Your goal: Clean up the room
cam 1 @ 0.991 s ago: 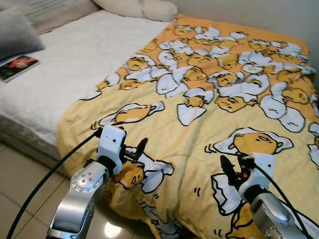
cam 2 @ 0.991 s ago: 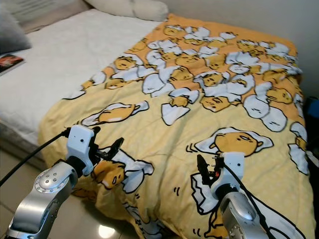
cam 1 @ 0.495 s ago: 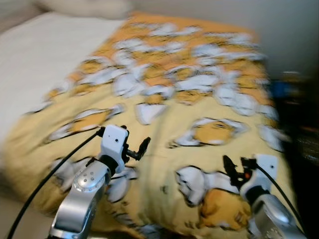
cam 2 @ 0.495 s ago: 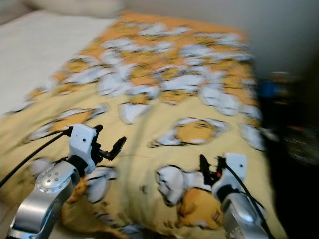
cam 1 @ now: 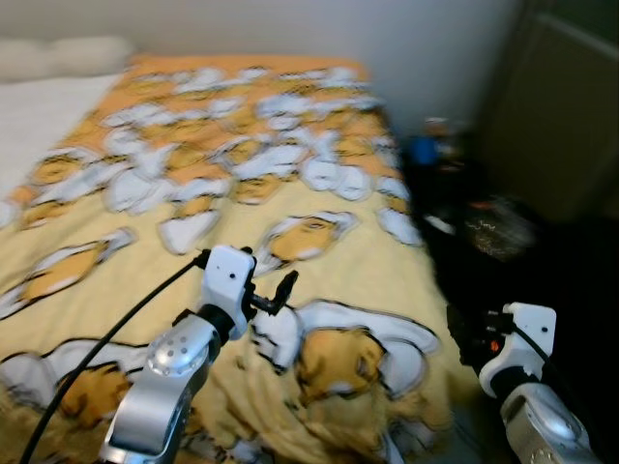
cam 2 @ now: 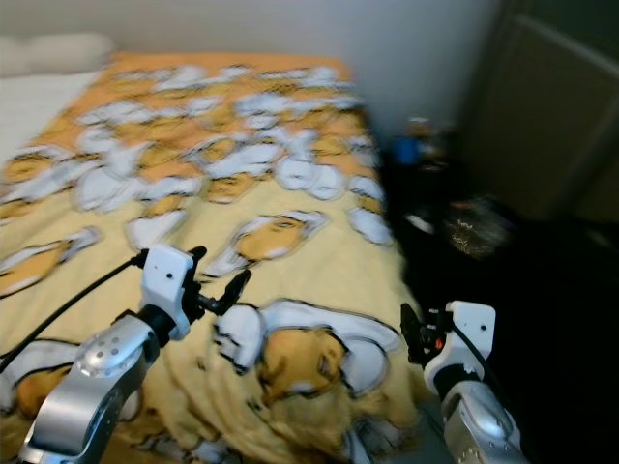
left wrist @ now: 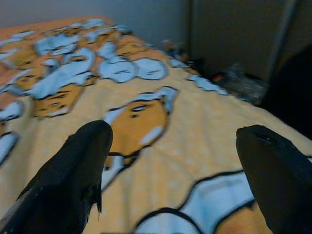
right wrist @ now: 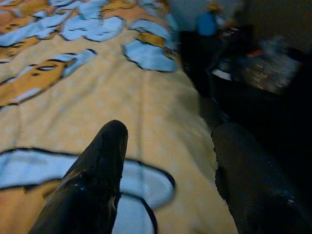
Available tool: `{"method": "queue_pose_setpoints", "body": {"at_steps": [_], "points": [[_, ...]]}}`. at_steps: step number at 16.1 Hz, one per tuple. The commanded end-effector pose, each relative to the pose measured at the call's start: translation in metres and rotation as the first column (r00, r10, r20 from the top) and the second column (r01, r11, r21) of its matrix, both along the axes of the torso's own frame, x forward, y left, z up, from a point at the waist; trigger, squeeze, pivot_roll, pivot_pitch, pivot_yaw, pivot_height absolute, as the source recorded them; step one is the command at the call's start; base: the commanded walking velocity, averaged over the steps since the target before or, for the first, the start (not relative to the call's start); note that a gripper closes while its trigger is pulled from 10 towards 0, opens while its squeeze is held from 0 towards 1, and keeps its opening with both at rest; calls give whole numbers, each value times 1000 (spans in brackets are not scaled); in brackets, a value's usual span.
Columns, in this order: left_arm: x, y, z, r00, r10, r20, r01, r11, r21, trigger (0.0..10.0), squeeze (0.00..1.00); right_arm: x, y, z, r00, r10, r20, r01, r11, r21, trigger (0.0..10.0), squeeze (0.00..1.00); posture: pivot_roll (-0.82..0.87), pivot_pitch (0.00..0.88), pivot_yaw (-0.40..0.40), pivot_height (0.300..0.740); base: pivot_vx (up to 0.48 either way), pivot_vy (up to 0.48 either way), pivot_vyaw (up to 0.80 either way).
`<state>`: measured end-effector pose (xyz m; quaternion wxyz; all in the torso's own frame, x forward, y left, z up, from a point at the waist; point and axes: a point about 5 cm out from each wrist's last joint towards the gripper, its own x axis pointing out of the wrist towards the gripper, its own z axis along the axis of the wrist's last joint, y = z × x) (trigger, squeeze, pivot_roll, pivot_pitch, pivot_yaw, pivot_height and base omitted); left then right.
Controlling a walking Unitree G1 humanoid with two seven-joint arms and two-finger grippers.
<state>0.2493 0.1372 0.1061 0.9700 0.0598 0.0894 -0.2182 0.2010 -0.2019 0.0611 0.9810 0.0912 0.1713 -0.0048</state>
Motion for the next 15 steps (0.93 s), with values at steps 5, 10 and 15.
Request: {"method": "queue_pose_setpoints", "body": {"at_steps": [5,10,15], "points": [[-1,5,-1,1000,18,-16,-18,1000,5,10000,0,4,8,5,998,60,22,-60,998,-9,10000,0,-37,0,9,740,0,0,-153],[-1,5,-1,999,34,-25,-35,999,-16,10000,0,7,13,5,993,113,16,-113,994,-10,10000,0,-26,0,0,740,0,0,0],[-1,9,-1,997,65,-28,-66,998,-15,10000,0,9,16,3,989,149,7,-148,989,-5,10000,0,-16,0,-3,740,-171,0,0]]}}
